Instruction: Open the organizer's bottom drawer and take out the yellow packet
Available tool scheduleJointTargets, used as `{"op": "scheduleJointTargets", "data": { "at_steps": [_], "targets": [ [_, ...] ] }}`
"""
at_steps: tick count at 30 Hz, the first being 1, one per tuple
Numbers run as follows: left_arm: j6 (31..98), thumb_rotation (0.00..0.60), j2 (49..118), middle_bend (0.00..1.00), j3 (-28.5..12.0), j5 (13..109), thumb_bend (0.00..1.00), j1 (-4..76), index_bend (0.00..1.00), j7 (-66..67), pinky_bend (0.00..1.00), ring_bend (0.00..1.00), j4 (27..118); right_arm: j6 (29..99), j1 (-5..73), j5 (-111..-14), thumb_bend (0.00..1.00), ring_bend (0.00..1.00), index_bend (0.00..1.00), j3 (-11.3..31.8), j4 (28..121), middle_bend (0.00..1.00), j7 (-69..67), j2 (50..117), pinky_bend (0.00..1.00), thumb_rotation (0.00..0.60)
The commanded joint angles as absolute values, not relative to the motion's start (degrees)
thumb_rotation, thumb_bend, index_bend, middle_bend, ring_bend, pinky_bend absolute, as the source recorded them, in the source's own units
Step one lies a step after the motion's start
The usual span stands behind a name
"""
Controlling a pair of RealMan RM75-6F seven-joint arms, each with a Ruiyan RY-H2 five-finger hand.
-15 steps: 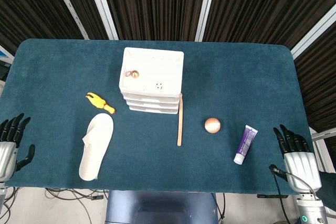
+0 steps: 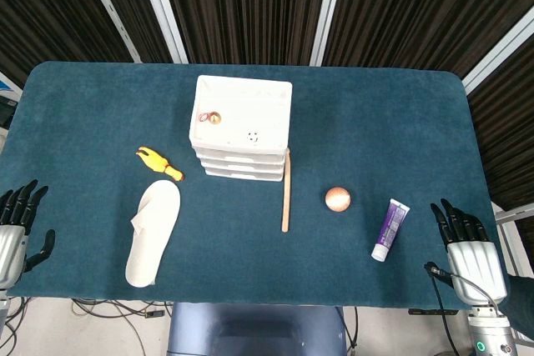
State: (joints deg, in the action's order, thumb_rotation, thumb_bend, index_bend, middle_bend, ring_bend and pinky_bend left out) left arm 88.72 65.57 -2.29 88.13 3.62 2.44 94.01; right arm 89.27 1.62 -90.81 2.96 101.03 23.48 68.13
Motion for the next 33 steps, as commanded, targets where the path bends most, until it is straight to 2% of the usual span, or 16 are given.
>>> {"op": "scheduleJointTargets", "data": {
  "at_steps": [1, 16, 23, 26, 28, 30, 33],
  "targets": [
    [88.8, 0.6, 65.6, 0.0, -2.3, 88.2, 0.47, 3.7, 0.03, 2.5, 0.0, 0.0, 94.0, 89.2, 1.6, -90.7, 0.11, 0.16, 0.01, 3.0, 101.0, 0.07, 23.4, 68.1, 0.19, 0.6],
    [88.6, 0.6, 65.7, 0.0, -2.2, 88.1, 0.47, 3.6, 0.03, 2.7, 0.0, 0.0, 94.4, 88.6, 2.4, -90.7, 0.11, 0.16, 0.01, 3.4, 99.0, 0.07, 19.7, 68.1, 0.19, 0.6],
    [88.6, 0.6, 65.7, 0.0, -2.3, 87.9, 0.47, 3.6, 0.03, 2.7, 0.0, 0.0, 94.4, 77.9, 6.6, -91.5, 0.11, 0.2, 0.01, 0.2, 101.5, 0.09, -4.3, 63.4, 0.2, 0.6],
    [88.3, 0.6, 65.5, 0.0, -2.5, 87.3, 0.47, 3.7, 0.03, 2.3, 0.0, 0.0, 94.5, 73.4, 9.4, -92.3, 0.12, 0.27, 0.01, -0.2, 101.4, 0.17, -10.4, 63.0, 0.29, 0.6],
    [88.1, 0.6, 65.4, 0.0, -2.6, 87.2, 0.47, 3.8, 0.03, 2.2, 0.0, 0.0, 94.5, 70.8, 11.3, -91.4, 0.15, 0.35, 0.01, 0.4, 101.7, 0.23, -12.1, 63.7, 0.43, 0.6],
    [87.9, 0.6, 65.3, 0.0, -2.5, 87.2, 0.47, 3.8, 0.03, 2.1, 0.0, 0.0, 94.5, 68.1, 13.2, -89.2, 0.19, 0.45, 0.01, 1.7, 102.7, 0.3, -13.0, 65.0, 0.62, 0.6],
    [87.8, 0.6, 65.2, 0.0, -2.5, 87.1, 0.47, 3.8, 0.03, 1.9, 0.0, 0.0, 94.5, 65.1, 15.9, -85.3, 0.24, 0.55, 0.01, 4.3, 103.7, 0.37, -13.0, 68.6, 0.8, 0.6]
  ]
}}
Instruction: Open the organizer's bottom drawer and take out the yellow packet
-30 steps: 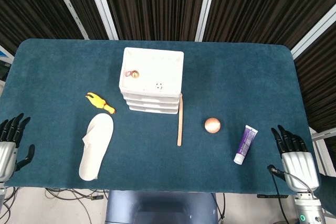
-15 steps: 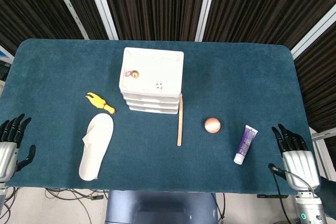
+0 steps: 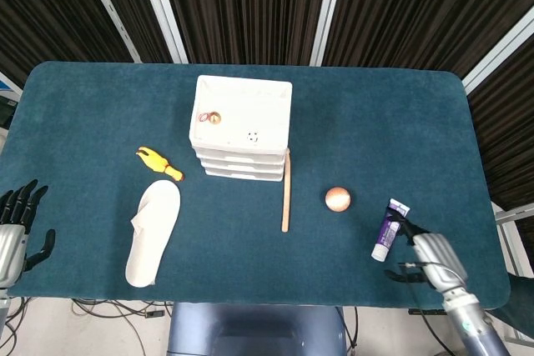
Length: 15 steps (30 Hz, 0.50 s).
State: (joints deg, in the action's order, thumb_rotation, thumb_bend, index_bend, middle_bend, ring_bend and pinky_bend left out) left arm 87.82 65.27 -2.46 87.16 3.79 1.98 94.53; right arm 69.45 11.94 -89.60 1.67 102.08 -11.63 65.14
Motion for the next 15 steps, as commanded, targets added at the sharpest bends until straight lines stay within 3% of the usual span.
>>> {"op": "scheduleJointTargets", "data": {
  "at_steps": [1, 10, 15],
  "targets": [
    [87.8, 0.6, 65.2, 0.0, -2.5, 87.0, 0.47, 3.8, 0.03, 1.8, 0.0, 0.0, 94.5, 64.7, 16.5, -84.5, 0.25, 0.57, 0.01, 4.9, 103.7, 0.39, -12.6, 69.7, 0.83, 0.6],
    [87.6, 0.6, 64.8, 0.0, -2.5, 86.9, 0.47, 3.7, 0.03, 0.4, 0.0, 0.0, 94.4, 64.7, 21.5, -75.4, 0.32, 0.75, 0.0, 10.6, 102.1, 0.67, -1.5, 84.4, 0.98, 0.6],
    [87.4, 0.6, 64.7, 0.0, -2.4, 86.8, 0.47, 3.8, 0.03, -0.2, 0.0, 0.0, 94.5, 61.5, 24.9, -68.7, 0.34, 0.77, 0.0, 12.4, 101.9, 0.69, 3.0, 90.4, 0.99, 0.6]
  ]
}}
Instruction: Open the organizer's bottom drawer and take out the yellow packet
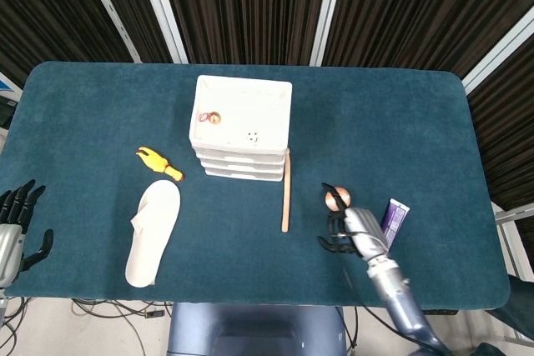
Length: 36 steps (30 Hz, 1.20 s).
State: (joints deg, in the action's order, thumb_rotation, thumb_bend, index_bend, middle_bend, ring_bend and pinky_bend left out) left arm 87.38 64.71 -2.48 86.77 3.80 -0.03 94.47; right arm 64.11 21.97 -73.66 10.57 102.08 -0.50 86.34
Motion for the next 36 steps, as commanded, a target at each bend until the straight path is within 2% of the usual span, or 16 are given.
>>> {"op": "scheduleJointTargets", "data": {
  "at_steps": [1, 9, 19, 36],
  "targets": [
    [87.4, 0.6, 64.6, 0.0, -2.4, 86.9, 0.47, 3.8, 0.03, -0.2, 0.0, 0.0, 94.5, 60.8, 25.4, -67.6, 0.34, 0.77, 0.0, 12.6, 102.0, 0.69, 3.2, 91.1, 0.99, 0.6],
    [87.3, 0.6, 64.5, 0.0, -2.3, 87.0, 0.47, 3.8, 0.03, -0.7, 0.0, 0.0, 94.7, 58.0, 30.3, -59.1, 0.39, 0.78, 0.0, 15.4, 99.3, 0.7, 5.6, 99.2, 0.99, 0.6],
    [87.0, 0.6, 64.2, 0.0, -2.3, 86.9, 0.47, 3.9, 0.03, -1.3, 0.0, 0.0, 94.8, 56.4, 35.7, -54.0, 0.42, 0.8, 0.0, 19.4, 91.6, 0.74, 5.4, 107.8, 0.99, 0.6],
    [86.7, 0.6, 63.9, 0.0, -2.2, 87.0, 0.47, 4.0, 0.03, -2.1, 0.0, 0.0, 94.9, 54.7, 40.8, -52.2, 0.46, 0.82, 0.0, 23.9, 83.2, 0.77, 1.4, 115.2, 0.99, 0.6]
  ]
}}
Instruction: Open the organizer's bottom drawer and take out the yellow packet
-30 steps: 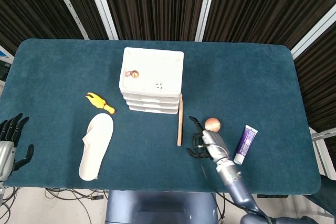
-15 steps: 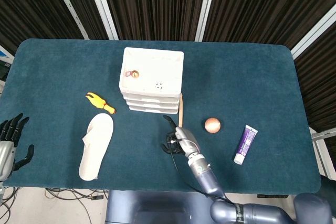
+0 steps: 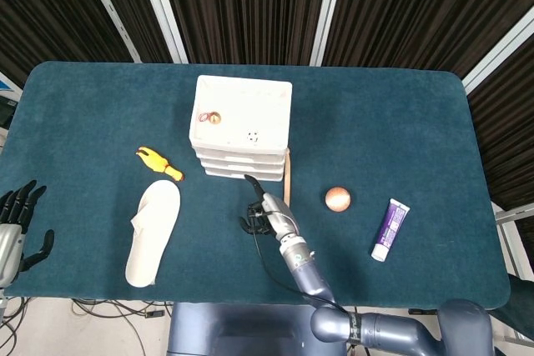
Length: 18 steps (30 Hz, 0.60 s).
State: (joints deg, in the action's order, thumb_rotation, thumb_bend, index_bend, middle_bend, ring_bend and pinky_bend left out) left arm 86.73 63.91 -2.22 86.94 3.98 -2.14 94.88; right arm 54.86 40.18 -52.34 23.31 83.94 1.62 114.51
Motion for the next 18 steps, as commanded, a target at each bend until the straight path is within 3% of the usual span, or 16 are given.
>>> {"op": "scheduleJointTargets", "data": {
  "at_steps": [1, 18],
  "targets": [
    [86.8, 0.6, 63.9, 0.0, -2.2, 87.0, 0.47, 4.0, 0.03, -2.1, 0.0, 0.0, 94.9, 54.8, 41.1, -52.3, 0.46, 0.82, 0.0, 24.1, 82.8, 0.77, 1.4, 115.5, 0.99, 0.6],
    [86.8, 0.6, 63.8, 0.0, -2.2, 87.0, 0.47, 3.9, 0.03, -2.5, 0.0, 0.0, 94.9, 53.1, 44.5, -49.6, 0.47, 0.83, 0.0, 26.5, 76.8, 0.77, 0.0, 119.2, 0.99, 0.6]
  ]
}}
